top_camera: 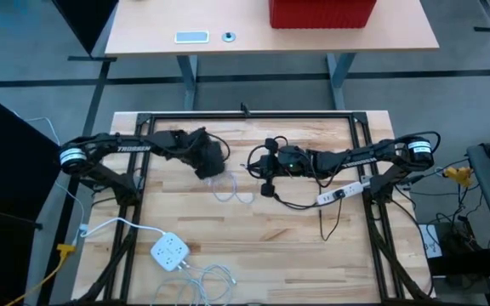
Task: Insert USB
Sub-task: Insert the purple charger cable into the black outlet extension
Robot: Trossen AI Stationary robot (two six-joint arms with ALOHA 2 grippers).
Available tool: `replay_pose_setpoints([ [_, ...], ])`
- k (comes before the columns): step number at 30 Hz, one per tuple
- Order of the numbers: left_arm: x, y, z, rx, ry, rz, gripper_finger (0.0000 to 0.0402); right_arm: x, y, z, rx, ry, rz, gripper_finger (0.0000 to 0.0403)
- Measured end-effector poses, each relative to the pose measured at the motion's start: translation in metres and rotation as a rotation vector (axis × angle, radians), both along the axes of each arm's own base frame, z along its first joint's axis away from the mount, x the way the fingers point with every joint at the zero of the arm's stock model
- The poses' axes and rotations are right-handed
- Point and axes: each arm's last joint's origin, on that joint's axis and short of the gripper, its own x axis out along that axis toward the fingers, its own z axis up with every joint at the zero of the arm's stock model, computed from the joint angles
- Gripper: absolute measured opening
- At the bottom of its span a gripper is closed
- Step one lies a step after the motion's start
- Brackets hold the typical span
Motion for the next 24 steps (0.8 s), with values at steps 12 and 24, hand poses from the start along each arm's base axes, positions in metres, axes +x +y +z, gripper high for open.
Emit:
replay_pose_setpoints([
  [12,-0.002,-0.027,0.025,0.261,0.070,0.037,0.0025,-0.002,-0.012,-0.001,-0.032,0.020,-0.021,0.0000],
  [24,-0.006,-0.014,0.009,0.252,0.081,0.108,0.0025,0.005,-0.014,-0.020,-0.038,0.070,-0.017,0.0000],
])
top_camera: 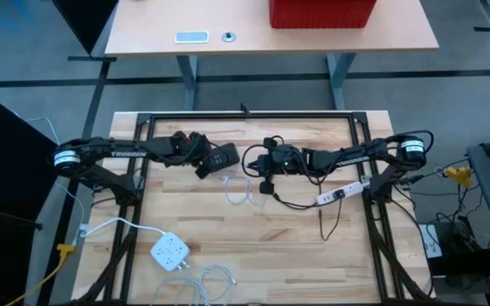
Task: Insert USB
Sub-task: Insert the purple charger cable into the black outlet extension
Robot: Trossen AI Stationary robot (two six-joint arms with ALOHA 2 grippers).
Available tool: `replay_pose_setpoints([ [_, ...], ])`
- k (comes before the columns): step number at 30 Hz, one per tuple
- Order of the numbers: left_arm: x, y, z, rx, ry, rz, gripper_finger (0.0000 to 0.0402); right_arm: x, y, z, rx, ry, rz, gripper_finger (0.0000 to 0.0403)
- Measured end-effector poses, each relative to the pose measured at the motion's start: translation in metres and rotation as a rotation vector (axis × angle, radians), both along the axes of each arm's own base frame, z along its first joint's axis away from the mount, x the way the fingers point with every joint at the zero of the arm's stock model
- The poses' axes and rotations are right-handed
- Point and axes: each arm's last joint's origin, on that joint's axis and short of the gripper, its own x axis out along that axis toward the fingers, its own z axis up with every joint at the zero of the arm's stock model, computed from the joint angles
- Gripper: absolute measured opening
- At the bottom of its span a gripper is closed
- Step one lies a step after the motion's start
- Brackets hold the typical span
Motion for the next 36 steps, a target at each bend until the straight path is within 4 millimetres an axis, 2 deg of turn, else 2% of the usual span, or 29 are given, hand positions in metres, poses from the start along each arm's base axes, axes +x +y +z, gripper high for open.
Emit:
replay_pose_setpoints([
  [4,-0.001,-0.006,-0.005,-0.163,-0.035,-0.055,0.0025,0.000,0.000,0.000,-0.003,0.001,0.002,0.0000],
  [6,-0.002,-0.006,-0.007,-0.173,-0.032,-0.046,0.0025,0.000,0.000,-0.001,-0.014,0.011,0.007,0.0000],
  [13,0.005,0.012,-0.016,-0.037,-0.048,-0.044,0.0025,-0.001,0.000,-0.002,-0.065,0.031,0.035,0.0000],
  [19,0.023,0.027,-0.011,0.110,-0.181,-0.136,0.0025,-0.004,0.007,-0.009,-0.153,0.134,0.096,0.0000],
  [23,0.030,0.026,-0.008,0.069,-0.259,-0.250,0.0025,-0.005,0.019,-0.012,-0.222,0.194,0.101,0.0000],
  [27,0.035,0.019,0.004,-0.005,-0.379,-0.350,0.0025,-0.005,0.029,-0.011,-0.321,0.218,0.102,0.0000],
  [31,0.042,-0.001,0.013,-0.054,-0.461,-0.663,0.0025,-0.005,0.028,-0.009,-0.441,0.256,0.013,0.0000],
  [33,0.048,-0.013,0.017,-0.007,-0.478,-0.809,0.0025,-0.005,0.025,-0.008,-0.478,0.272,-0.022,0.0000],
  [36,0.058,-0.030,0.019,0.133,-0.469,-0.930,0.0026,-0.003,0.023,-0.004,-0.473,0.259,-0.020,0.0000],
])
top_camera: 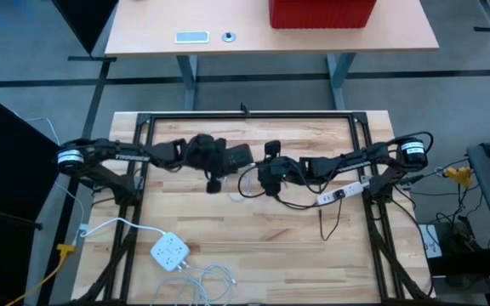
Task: Insert USB
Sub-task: Insert the purple charger cable into the black outlet extension
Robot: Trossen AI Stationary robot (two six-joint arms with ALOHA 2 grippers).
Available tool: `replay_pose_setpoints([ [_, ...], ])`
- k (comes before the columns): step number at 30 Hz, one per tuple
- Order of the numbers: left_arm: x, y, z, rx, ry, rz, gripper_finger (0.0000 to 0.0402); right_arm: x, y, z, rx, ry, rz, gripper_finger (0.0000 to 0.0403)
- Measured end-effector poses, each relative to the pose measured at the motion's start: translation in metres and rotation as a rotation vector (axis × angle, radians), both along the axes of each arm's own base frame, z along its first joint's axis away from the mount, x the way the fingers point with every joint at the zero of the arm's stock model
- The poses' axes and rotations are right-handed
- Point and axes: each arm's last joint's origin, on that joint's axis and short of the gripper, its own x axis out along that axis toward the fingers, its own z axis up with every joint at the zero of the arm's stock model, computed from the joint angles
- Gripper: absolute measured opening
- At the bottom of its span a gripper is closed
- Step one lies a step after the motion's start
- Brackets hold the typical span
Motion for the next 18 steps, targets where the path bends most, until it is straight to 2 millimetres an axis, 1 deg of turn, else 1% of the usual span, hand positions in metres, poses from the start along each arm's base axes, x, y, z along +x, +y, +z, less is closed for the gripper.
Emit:
replay_pose_setpoints([
  [3,0.006,-0.013,-0.001,0.145,-0.006,0.065,0.0033,0.001,0.000,0.001,0.044,-0.015,0.031,0.0000],
  [6,0.009,-0.017,0.002,0.245,-0.023,0.133,0.0049,0.001,0.001,0.001,0.069,-0.020,0.045,0.0000],
  [11,0.012,-0.020,0.006,0.255,-0.072,0.136,0.0089,0.001,0.001,0.001,0.071,-0.019,0.045,0.0000],
  [18,0.012,-0.021,0.005,0.258,-0.069,0.128,0.0142,0.002,0.001,0.002,0.076,-0.028,0.042,0.0000],
])
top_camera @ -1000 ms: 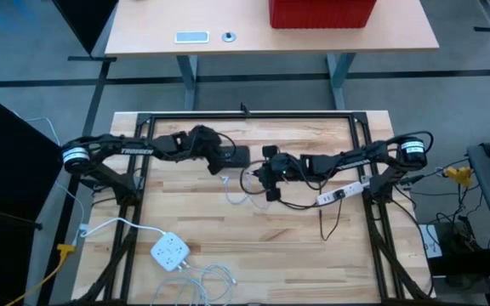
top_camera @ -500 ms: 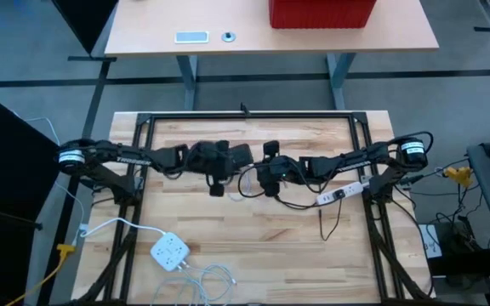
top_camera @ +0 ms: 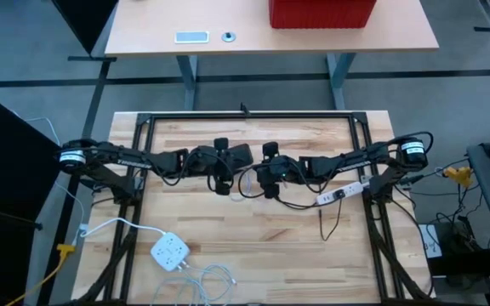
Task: Insert USB
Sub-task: Insert the purple charger cable into the black outlet extension
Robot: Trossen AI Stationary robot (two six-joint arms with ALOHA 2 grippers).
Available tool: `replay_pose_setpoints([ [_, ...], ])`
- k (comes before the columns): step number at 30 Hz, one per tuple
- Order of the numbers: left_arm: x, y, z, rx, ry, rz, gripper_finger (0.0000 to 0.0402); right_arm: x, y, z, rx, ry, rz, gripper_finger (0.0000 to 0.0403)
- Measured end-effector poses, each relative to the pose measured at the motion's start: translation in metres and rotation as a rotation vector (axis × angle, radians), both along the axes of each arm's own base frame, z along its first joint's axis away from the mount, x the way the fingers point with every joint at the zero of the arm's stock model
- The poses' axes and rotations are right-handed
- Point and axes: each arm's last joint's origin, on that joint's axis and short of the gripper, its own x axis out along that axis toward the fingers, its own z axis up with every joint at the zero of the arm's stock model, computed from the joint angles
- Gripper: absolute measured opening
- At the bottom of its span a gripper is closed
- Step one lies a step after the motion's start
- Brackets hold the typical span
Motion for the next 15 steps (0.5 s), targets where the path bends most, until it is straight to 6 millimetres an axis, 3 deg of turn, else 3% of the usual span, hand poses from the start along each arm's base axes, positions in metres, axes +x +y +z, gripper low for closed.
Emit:
replay_pose_setpoints([
  [15,0.0009,-0.0020,0.0011,0.034,-0.003,-0.043,0.0166,0.0017,0.0004,0.0021,0.035,-0.025,0.036,0.0000],
])
